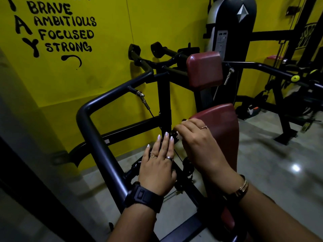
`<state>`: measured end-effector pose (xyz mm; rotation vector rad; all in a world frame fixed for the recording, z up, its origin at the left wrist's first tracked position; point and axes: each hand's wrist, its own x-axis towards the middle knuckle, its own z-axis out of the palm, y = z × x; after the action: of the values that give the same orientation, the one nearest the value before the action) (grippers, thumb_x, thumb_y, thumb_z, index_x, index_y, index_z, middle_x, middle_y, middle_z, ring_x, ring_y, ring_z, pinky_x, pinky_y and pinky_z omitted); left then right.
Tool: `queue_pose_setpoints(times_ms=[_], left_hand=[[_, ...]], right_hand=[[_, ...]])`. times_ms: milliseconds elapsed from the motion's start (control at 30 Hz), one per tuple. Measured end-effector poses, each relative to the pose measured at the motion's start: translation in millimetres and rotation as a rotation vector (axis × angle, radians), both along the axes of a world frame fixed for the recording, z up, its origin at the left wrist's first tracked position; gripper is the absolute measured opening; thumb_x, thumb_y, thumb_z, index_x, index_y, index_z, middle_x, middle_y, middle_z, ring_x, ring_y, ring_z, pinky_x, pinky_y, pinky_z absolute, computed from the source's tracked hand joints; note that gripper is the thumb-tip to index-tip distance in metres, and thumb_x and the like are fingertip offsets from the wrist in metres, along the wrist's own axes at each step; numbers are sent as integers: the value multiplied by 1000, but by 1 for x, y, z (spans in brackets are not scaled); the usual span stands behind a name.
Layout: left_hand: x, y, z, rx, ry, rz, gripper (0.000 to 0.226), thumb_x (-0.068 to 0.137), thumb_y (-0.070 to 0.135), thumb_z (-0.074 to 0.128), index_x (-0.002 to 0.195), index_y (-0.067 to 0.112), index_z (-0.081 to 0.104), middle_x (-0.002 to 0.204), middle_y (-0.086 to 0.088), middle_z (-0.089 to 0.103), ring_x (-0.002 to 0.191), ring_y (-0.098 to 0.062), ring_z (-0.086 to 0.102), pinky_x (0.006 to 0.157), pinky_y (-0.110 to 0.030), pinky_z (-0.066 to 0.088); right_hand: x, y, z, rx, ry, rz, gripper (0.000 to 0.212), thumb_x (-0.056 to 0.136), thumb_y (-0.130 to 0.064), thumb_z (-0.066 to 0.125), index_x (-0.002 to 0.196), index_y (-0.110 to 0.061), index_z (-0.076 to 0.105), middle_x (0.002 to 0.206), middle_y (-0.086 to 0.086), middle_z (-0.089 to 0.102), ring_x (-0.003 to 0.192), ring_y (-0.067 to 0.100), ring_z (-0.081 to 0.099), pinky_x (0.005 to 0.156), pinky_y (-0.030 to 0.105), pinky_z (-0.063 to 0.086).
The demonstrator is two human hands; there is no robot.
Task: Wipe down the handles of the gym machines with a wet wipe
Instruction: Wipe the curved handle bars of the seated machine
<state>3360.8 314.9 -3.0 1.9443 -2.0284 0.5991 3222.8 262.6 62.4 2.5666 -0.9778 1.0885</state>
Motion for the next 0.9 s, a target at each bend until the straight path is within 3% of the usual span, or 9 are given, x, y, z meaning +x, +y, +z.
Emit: queue_pose_setpoints(times_ms=[133,267,400,467,567,633,700,800,900], left_hand=[[-1,1,1,1,11,2,87,57,39,57,139,9,52,149,-9,44,136,-22,32,100,-49,44],[-2,2,3,35,11,10,88,56,39,57,139,9,53,149,-9,44,136,-25,44,99,-48,45],[-1,2,5,82,-3,4,95,53,41,72,140,10,51,150,-9,43,136,-24,43,99,-45,44],[-1,3,5,70,-1,20,99,51,42,75,141,10,49,150,-9,43,137,-22,36,100,-44,42],[-5,6,10,105,7,44,95,71,39,63,152,13,19,162,-7,12,145,-22,6,112,-44,21],[-7,4,13,56,-17,30,89,86,36,51,150,16,-8,158,-4,-20,141,-21,-20,114,-42,2],[-6,3,14,114,-38,60,90,91,36,49,148,17,-18,153,-2,-33,136,-20,-31,113,-41,-6],[-4,5,11,91,-14,45,102,58,43,76,147,11,38,156,-9,31,141,-23,21,107,-45,33],[1,2,4,43,-37,32,102,45,42,84,137,10,54,146,-9,48,134,-22,36,97,-45,45]], right_hand=[[-2,-1,-5,157,-240,-47,63,67,4,68,128,0,51,125,19,52,112,31,50,94,35,40],[-5,-3,0,334,-401,-60,41,75,-7,75,114,-2,61,116,12,53,104,21,53,87,17,36],[-8,-4,8,587,-447,3,30,81,-12,73,96,-34,61,100,-9,58,88,-1,55,76,2,37],[-8,-10,11,709,-469,56,31,80,-11,73,90,-37,59,91,-15,63,82,-7,58,72,4,40],[-7,-22,13,837,-443,106,27,80,-5,72,98,-23,63,90,-9,67,89,6,62,78,17,45],[-7,-25,16,873,-445,233,30,80,3,69,94,-23,65,92,-12,68,93,5,63,85,18,46],[-8,-28,15,807,-387,258,28,79,2,67,89,-24,65,91,-10,68,90,5,63,83,17,47],[-9,-28,14,599,-238,164,23,79,-3,66,98,-15,67,95,-5,62,89,10,59,74,6,38],[-8,-21,14,369,-80,109,25,80,-10,64,105,-12,68,104,-1,64,98,18,59,81,19,44]])
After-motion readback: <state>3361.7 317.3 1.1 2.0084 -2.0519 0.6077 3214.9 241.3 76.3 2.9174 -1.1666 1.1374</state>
